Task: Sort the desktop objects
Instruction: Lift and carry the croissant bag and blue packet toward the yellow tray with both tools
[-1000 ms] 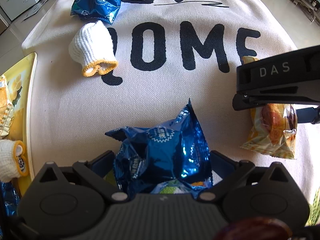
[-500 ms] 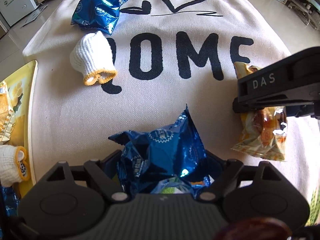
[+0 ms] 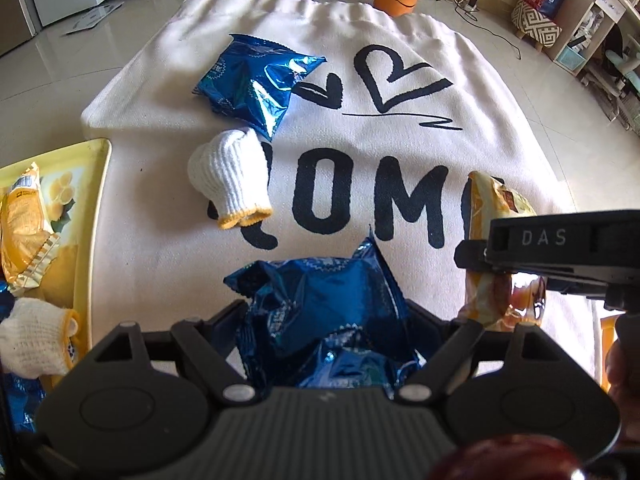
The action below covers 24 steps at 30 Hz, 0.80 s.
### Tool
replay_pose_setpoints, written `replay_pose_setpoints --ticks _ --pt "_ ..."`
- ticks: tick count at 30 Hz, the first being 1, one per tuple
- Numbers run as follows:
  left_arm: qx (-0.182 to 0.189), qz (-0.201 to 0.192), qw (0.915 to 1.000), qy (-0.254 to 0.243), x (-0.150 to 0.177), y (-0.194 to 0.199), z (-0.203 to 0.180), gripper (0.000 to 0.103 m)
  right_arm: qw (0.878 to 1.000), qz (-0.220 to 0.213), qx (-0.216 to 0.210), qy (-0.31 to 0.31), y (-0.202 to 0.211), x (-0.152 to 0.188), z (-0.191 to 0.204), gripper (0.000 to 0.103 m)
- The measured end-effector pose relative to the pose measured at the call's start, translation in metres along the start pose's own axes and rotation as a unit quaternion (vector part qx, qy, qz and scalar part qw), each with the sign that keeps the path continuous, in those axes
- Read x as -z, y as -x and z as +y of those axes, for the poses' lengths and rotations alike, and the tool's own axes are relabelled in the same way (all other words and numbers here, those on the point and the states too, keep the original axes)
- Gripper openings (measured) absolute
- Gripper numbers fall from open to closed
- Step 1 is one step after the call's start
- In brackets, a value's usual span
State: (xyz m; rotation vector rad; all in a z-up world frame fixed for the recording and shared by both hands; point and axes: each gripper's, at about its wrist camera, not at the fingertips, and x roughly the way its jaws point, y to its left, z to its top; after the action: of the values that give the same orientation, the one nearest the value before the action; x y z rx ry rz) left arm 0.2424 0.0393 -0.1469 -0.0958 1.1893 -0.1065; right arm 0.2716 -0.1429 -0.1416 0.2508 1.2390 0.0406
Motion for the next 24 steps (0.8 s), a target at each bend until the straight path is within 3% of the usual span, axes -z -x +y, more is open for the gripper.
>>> replay_pose_setpoints --ticks 15,24 --pt "-0.036 -0.052 0.9973 0.037 -0.009 0.029 0.042 0.083 0.999 -0.023 -0.029 0.010 0.014 0.001 0.026 0.056" --pt "-0.048 -0.063 0.9947 0.065 -0.011 0.044 0.072 0.083 0.998 -0.024 -0.053 0.034 0.016 0.006 0.057 0.056"
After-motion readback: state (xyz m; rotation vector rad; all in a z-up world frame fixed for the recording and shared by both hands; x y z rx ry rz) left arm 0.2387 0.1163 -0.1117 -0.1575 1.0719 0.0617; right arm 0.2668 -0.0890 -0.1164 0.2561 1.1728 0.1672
